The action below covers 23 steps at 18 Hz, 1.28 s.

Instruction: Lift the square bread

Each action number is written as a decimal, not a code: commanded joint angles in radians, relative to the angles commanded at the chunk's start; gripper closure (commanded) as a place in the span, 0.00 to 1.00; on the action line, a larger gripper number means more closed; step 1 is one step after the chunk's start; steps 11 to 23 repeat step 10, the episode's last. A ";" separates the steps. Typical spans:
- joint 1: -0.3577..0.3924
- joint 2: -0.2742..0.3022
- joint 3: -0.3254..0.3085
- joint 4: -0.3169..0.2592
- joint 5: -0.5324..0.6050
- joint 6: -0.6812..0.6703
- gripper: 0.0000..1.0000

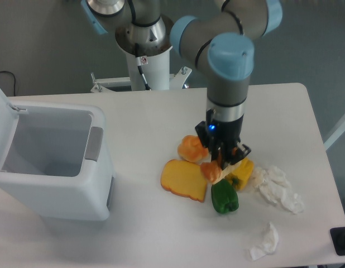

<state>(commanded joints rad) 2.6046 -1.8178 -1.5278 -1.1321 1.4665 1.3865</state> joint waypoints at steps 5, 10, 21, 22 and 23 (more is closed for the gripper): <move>0.005 0.008 -0.002 -0.006 -0.003 0.008 0.67; 0.012 0.014 -0.006 -0.008 -0.008 0.017 0.67; 0.012 0.014 -0.006 -0.008 -0.008 0.017 0.67; 0.012 0.014 -0.006 -0.008 -0.008 0.017 0.67; 0.012 0.014 -0.006 -0.008 -0.008 0.017 0.67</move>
